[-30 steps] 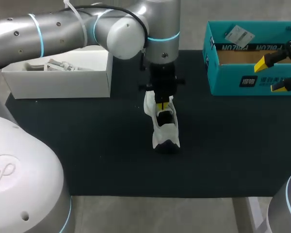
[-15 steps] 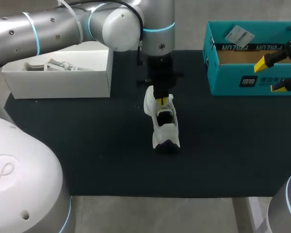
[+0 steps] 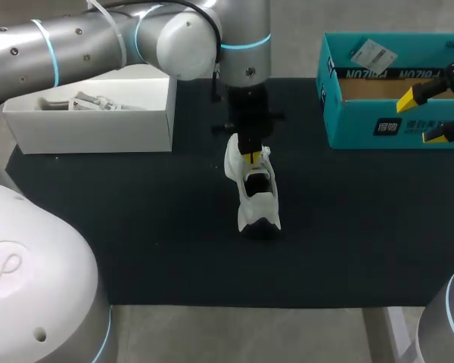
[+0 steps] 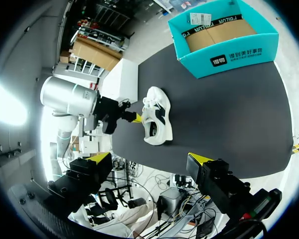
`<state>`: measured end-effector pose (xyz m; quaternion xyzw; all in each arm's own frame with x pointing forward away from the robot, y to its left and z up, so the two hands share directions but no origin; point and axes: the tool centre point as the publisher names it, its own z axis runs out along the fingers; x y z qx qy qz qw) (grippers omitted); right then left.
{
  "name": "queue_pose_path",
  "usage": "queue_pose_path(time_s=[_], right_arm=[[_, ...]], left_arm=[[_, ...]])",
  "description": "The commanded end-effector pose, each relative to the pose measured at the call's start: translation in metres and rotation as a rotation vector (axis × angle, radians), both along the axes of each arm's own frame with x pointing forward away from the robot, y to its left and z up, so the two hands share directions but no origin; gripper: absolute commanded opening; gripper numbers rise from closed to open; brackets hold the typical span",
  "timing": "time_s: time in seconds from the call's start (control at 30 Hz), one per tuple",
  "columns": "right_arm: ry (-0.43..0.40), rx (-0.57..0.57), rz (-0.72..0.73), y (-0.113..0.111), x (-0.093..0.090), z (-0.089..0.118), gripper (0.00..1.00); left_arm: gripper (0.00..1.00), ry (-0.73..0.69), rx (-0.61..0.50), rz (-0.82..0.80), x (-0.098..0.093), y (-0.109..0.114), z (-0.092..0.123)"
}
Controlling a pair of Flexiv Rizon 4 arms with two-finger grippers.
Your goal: Take the shoe out of the shoebox, open the shoe tongue, remove and reinsert the insole, then place the shoe into the shoebox
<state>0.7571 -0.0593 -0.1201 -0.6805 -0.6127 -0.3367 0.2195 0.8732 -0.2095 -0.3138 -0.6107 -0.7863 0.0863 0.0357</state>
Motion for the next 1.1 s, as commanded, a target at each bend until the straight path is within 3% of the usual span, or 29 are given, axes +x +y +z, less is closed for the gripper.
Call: queue_pose_path(time_s=[0.03,0.17,0.27,0.33,0.4,0.63,0.7,1.1], right_arm=[[0.002,-0.003,-0.001,0.001,0.001,0.000,1.00],[0.002,-0.003,-0.001,0.001,0.001,0.000,1.00],[0.002,-0.003,-0.001,0.001,0.001,0.000,1.00],[0.002,-0.003,-0.001,0.001,0.001,0.000,1.00],[0.002,-0.003,-0.001,0.001,0.001,0.000,1.00],[0.002,-0.003,-0.001,0.001,0.001,0.000,1.00],[0.002,-0.003,-0.001,0.001,0.001,0.000,1.00],[0.002,-0.003,-0.001,0.001,0.001,0.000,1.00]], left_arm=[[0.00,-0.073,0.067,0.174,-0.024,-0.014,0.016],[0.00,-0.094,0.052,0.371,-0.040,-0.025,0.034],[0.00,-0.072,0.045,0.613,-0.041,-0.025,0.038],[0.00,-0.025,0.063,0.745,-0.037,-0.021,0.037],[0.00,-0.069,0.076,0.875,-0.035,-0.016,0.034],[0.00,0.011,-0.007,1.290,-0.035,0.007,0.033],[0.00,0.056,-0.004,1.361,-0.038,0.012,0.033],[0.00,0.069,-0.004,1.359,-0.040,0.012,0.033]])
